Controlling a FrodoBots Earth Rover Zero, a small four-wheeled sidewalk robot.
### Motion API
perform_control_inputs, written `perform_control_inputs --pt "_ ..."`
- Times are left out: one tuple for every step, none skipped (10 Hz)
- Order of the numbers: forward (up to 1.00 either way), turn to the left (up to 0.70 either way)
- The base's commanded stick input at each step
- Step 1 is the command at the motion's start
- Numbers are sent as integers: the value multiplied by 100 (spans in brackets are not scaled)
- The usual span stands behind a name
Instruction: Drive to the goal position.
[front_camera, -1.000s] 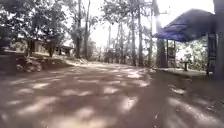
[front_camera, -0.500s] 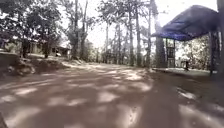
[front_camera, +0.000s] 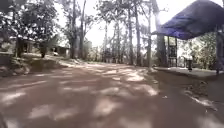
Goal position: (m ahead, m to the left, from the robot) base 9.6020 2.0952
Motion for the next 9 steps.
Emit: perform_control_inputs --pt "70 0" --pt "85 0" --pt "85 0" --pt "85 0" --pt "85 0" --pt "85 0" --pt "85 0" --pt "85 0" --pt "85 0"
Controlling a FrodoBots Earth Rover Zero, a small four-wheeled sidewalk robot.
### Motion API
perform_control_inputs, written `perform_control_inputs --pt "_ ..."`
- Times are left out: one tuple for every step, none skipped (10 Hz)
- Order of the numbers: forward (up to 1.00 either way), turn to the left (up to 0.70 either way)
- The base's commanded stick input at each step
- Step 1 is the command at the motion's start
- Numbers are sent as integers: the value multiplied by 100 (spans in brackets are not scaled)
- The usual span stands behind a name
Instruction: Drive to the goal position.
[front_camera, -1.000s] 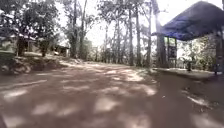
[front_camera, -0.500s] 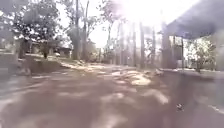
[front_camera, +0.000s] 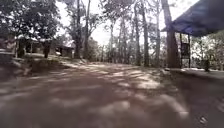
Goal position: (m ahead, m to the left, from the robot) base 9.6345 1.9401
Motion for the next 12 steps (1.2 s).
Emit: perform_control_inputs --pt "85 0" --pt "85 0" --pt "85 0" --pt "85 0" --pt "85 0" --pt "85 0" --pt "85 0" --pt "85 0" --pt "85 0" --pt "85 0" --pt "85 0" --pt "85 0"
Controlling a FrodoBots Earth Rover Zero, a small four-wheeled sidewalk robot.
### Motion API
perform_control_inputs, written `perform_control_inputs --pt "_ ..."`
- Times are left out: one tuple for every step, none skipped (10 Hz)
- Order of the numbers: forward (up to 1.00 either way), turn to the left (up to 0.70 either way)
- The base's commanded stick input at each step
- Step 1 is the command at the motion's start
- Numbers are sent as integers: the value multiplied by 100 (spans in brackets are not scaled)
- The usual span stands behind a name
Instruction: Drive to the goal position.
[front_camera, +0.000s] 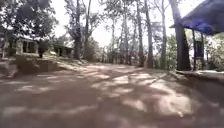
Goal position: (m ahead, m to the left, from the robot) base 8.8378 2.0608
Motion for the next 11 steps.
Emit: perform_control_inputs --pt "85 0" --pt "85 0" --pt "85 0" --pt "85 0" --pt "85 0" --pt "85 0" --pt "85 0" --pt "85 0" --pt "85 0" --pt "85 0" --pt "85 0"
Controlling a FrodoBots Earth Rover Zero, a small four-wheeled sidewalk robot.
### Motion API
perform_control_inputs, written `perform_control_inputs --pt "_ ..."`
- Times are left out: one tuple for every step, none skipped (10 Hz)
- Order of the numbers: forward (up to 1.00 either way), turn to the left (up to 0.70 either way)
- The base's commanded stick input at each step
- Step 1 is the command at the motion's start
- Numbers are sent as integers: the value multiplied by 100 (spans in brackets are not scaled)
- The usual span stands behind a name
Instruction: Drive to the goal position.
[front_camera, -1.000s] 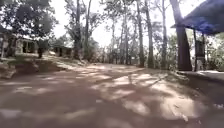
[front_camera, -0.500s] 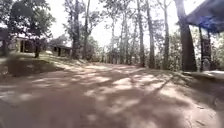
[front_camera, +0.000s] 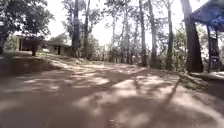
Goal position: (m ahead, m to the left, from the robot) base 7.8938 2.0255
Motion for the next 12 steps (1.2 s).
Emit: perform_control_inputs --pt "85 0" --pt "85 0" --pt "85 0" --pt "85 0" --pt "85 0" --pt "85 0" --pt "85 0" --pt "85 0" --pt "85 0" --pt "85 0" --pt "85 0" --pt "85 0"
